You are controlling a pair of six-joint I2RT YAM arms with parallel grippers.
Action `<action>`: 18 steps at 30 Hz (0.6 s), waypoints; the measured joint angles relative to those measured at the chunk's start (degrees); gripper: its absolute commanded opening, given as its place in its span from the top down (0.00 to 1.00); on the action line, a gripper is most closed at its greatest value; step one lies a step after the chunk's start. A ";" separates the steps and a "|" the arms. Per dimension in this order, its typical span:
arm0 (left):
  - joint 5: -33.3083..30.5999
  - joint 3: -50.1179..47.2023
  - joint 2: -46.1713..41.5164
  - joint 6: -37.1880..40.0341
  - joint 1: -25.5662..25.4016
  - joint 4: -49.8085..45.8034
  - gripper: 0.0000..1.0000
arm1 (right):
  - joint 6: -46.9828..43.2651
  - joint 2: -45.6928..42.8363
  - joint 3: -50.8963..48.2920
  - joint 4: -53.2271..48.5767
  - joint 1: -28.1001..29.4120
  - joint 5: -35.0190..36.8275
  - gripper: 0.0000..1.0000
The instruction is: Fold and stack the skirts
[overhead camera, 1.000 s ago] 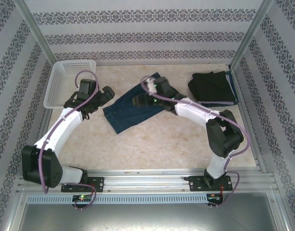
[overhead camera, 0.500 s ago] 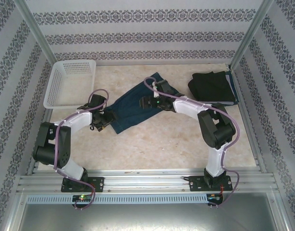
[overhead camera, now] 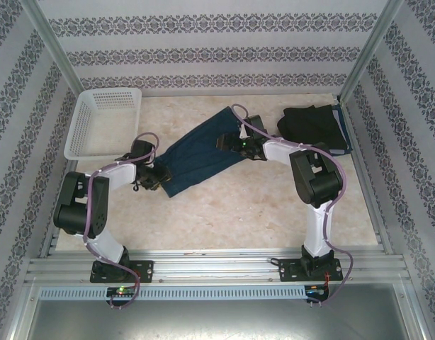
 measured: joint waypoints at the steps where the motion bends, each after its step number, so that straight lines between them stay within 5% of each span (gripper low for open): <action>1: 1.77 0.02 1.16 -0.02 -0.26 3.63 0.75 | 0.39 0.00 -0.13 0.52 0.00 -0.04 0.03; 6: 5.40 1.33 3.48 1.42 -1.01 9.66 1.00 | 1.97 -0.02 -1.07 3.04 0.00 -0.42 0.03; 11: 2.75 4.17 1.77 4.22 -1.01 6.05 1.00 | 3.28 -0.87 -2.49 4.66 -0.02 -1.09 0.03; 18: -5.99 9.73 -5.57 11.74 -0.55 -13.25 1.00 | 2.73 -5.75 -3.10 -2.08 -0.72 -3.54 0.02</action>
